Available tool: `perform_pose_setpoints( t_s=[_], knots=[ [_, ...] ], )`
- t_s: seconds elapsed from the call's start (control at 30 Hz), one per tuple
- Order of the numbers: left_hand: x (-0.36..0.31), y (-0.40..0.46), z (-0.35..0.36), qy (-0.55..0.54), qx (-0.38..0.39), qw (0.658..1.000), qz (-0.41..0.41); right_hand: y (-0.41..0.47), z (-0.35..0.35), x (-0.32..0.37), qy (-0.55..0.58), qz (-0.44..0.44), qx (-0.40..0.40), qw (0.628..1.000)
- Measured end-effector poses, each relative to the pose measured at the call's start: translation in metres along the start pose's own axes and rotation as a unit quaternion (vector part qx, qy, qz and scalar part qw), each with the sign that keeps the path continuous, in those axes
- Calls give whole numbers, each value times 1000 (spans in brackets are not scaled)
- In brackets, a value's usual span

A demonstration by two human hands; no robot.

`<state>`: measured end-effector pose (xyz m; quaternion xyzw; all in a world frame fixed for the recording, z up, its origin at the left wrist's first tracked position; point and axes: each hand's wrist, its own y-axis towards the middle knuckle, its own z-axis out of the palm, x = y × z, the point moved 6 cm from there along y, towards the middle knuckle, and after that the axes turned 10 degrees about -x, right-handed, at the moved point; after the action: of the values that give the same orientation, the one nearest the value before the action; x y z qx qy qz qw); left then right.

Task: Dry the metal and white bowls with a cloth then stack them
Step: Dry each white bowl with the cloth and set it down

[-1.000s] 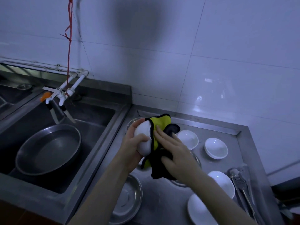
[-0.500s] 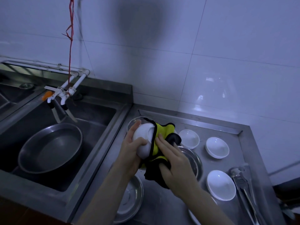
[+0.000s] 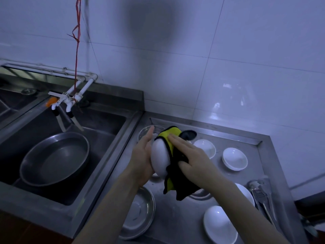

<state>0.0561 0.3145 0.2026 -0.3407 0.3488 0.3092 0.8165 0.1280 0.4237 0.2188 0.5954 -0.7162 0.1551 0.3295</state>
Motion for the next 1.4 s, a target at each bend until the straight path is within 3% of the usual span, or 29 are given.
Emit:
perform_pose_setpoints(
  t_s=[0.07,0.13,0.2,0.37,0.47,0.53,0.7,0.83,1.0,1.13,1.23,1.33,1.4],
  knots=[
    [2,-2,4,-4,29,1000,-3,-2,3,15,-75,-72,13,994],
    [3,-1,1,5,7,1000,22,-9,8,26,-126,-140,10,982],
    [6,1,-3,-1,-2,1000,27,-11,12,28,-138,-156,16,978],
    [19,-2,-2,-13,17,998,-51,18,-1,10,1,27,23,999],
    [23,2,-6,51,-7,999,-10,29,0,-14,82,134,22,987],
    [26,5,-13,75,-30,996,29,30,0,-16,79,144,12,986],
    [27,8,-21,-28,-47,998,-4,12,9,22,-36,-38,2,999],
    [21,4,-17,-83,-44,995,-16,-18,28,35,-174,-219,-62,958],
    [12,6,-17,-91,-45,995,-16,-50,44,22,-191,-292,-139,927],
    [5,12,-24,-121,-75,990,-6,-65,37,7,-141,-248,-170,943],
    [6,16,-22,-126,-66,990,1,-62,25,-8,2,-113,-218,969],
    [13,13,-17,-114,-64,991,-21,-52,15,-23,120,16,-267,956],
    [16,15,-18,-125,-70,989,-18,-54,14,-14,92,-9,-270,958]
  ],
)
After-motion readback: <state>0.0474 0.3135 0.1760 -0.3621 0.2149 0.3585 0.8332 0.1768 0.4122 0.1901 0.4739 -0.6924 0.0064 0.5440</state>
